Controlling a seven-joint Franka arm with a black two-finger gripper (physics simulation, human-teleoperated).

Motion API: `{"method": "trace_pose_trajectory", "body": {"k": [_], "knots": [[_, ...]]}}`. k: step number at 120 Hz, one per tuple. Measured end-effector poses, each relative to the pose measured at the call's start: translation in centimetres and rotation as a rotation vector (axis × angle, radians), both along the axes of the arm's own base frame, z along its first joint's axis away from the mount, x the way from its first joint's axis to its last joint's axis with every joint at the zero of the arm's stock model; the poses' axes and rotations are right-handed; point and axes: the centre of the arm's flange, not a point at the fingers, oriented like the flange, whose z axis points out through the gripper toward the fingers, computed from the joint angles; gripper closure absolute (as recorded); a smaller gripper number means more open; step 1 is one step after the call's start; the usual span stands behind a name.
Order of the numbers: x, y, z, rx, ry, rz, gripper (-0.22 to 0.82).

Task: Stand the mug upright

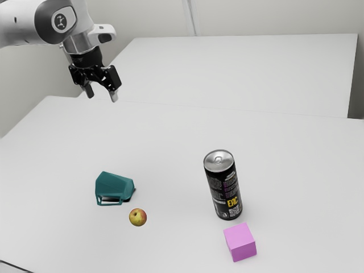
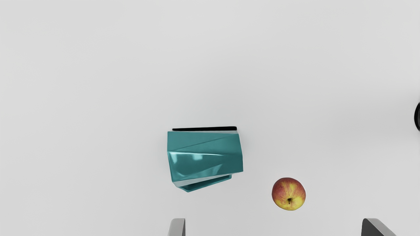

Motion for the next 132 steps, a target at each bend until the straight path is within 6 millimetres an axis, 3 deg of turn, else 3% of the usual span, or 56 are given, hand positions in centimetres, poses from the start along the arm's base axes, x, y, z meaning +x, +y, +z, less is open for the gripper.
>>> {"method": "trace_pose_trajectory", "body": {"k": [31,44,73,92,132], "knots": [[-0.8,0.0,0.0,0.0,0.001,-0.001,0.02],[-1.6,0.9,-0.3,0.0,0.007,0.015,0.02],[-3.3,7.9,-2.3,-0.05,0.035,0.137,0.02],[-4.8,12.6,-5.6,-0.162,0.045,0.218,0.02],[-7.4,18.1,-13.0,-0.448,-0.04,0.321,0.02]]}}
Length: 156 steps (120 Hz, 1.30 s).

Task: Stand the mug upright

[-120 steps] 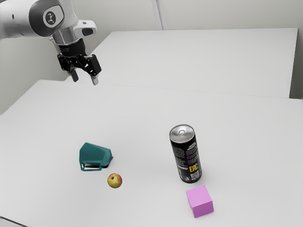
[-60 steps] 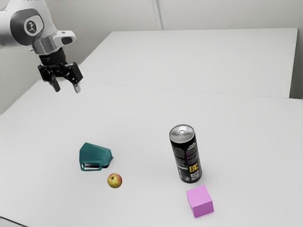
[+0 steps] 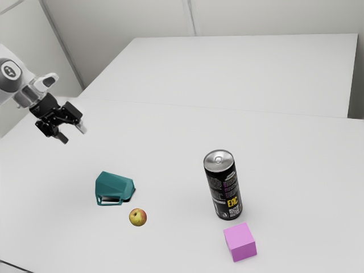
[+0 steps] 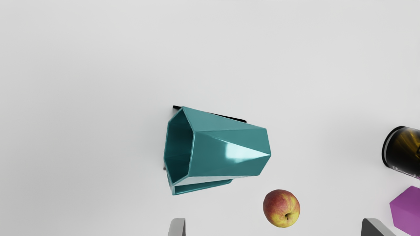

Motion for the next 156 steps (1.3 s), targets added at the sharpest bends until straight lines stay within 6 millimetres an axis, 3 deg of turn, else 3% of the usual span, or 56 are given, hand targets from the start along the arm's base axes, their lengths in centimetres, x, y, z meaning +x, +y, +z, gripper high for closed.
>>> {"method": "trace_pose_trajectory", "body": {"k": [34,75,156], "knots": [[-2.8,1.5,-7.0,-0.199,-0.111,0.089,0.02],[-4.8,3.6,-12.8,-0.337,-0.256,0.152,0.02],[-6.2,4.2,-19.2,-0.504,-0.224,0.098,0.02]]}}
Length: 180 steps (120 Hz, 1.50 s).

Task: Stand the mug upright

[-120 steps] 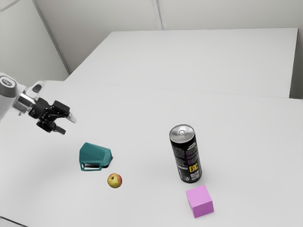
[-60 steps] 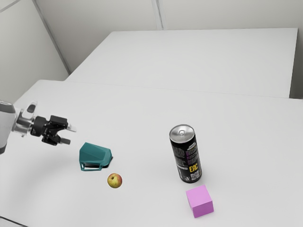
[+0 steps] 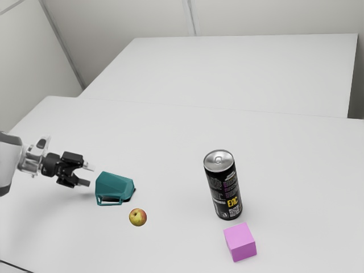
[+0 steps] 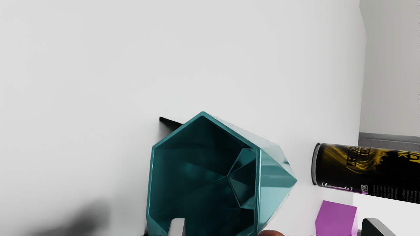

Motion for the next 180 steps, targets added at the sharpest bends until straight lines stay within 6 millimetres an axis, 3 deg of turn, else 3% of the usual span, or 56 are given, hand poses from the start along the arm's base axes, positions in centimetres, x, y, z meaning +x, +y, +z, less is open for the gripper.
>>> {"method": "trace_pose_trajectory", "body": {"k": [57,112,155,180], "knots": [[0.5,-1.4,-2.1,-0.104,-0.065,-0.025,0.02],[1.8,-4.3,-2.9,-0.119,-0.1,-0.104,0.03],[2.0,-4.5,-2.6,-0.118,-0.125,-0.112,0.57],[2.1,-4.4,-2.4,-0.111,-0.136,-0.116,0.72]]}}
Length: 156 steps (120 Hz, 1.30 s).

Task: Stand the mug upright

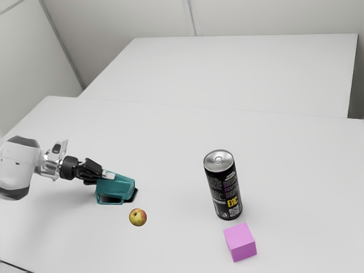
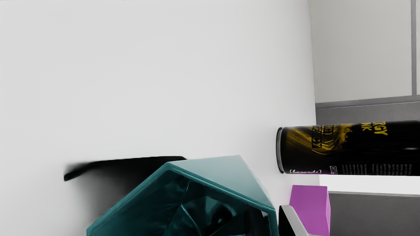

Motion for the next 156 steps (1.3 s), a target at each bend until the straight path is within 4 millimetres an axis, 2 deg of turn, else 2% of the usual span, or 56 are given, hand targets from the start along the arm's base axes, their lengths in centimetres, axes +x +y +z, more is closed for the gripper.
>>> {"method": "trace_pose_trajectory", "body": {"k": [22,45,80,99,116,137,156], "knots": [[0.1,0.0,0.8,0.013,-0.02,-0.002,0.76],[0.6,-0.3,3.5,0.045,-0.07,-0.022,0.76],[4.8,-1.8,12.2,0.272,-0.148,-0.22,0.77],[6.0,-3.3,16.3,0.446,-0.117,-0.331,0.77],[7.4,-6.4,19.0,0.616,-0.059,-0.431,0.78],[8.6,-12.0,19.5,0.794,0.007,-0.509,0.78],[8.9,-14.8,20.0,0.95,0.047,-0.493,0.78]]}}
